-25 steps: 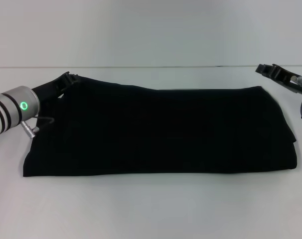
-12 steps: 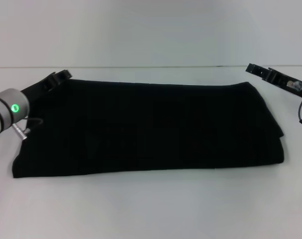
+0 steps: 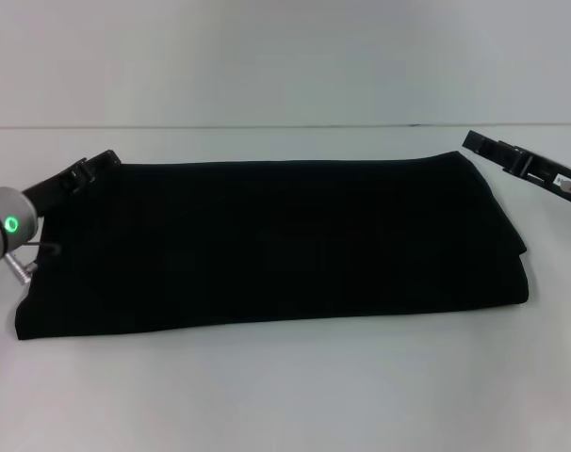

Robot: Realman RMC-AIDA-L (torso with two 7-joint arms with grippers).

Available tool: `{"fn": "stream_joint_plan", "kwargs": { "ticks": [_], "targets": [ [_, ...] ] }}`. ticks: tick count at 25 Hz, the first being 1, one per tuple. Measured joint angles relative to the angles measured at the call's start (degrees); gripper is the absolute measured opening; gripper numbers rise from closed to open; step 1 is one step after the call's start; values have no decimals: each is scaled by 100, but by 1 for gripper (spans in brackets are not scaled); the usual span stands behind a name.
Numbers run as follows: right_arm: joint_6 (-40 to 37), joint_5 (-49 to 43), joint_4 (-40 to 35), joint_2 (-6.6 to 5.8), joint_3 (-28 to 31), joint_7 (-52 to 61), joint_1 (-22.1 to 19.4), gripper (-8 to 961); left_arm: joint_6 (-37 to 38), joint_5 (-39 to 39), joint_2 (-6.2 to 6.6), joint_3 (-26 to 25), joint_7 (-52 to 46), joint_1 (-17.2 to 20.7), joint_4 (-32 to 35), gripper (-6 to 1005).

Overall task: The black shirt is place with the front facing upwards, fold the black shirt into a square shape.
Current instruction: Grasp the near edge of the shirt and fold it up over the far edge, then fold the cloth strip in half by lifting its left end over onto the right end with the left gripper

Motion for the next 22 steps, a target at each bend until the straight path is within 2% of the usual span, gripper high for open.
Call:
{"fn": "stream_joint_plan", "kwargs": {
  "ticks": [3,4,6,7,9,14,15,17,21,22],
  "targets": [
    [-238,-53,-22,-15,-74,-208,-54,694,847,-45,98,-17,-40,216,83,741],
    [-394,-70,-35,-24,-154,-393,-89,693,847,-45,98,-17,-40,216,83,752],
    [-783,-82,-60,-34,-427,-944,-181,690,2121,-40,330,-12,-199,473,122,772],
    [-987,-83,-70,-36,-602,-1300,-229,689,2338,-31,378,0,-223,510,124,781],
    [-1375,-86,-116,-26,-1142,-2181,-372,687,3206,22,554,80,-434,685,127,800],
    [-1800,-85,-131,40,-1381,-3203,-574,719,4523,51,813,134,-1532,1207,200,846],
    [-1974,-84,-101,56,-1395,-3541,-626,725,4678,65,841,140,-1766,1332,239,855],
    [-2189,-85,-16,70,-1417,-3955,-677,796,4941,96,856,147,-2078,1584,355,873],
    [-2394,-88,203,85,-1583,-4277,-683,938,5223,260,803,136,-2432,1979,603,910],
    [-2383,-88,248,90,-1638,-4289,-674,939,5244,329,791,122,-2503,2066,636,910]
  ]
}}
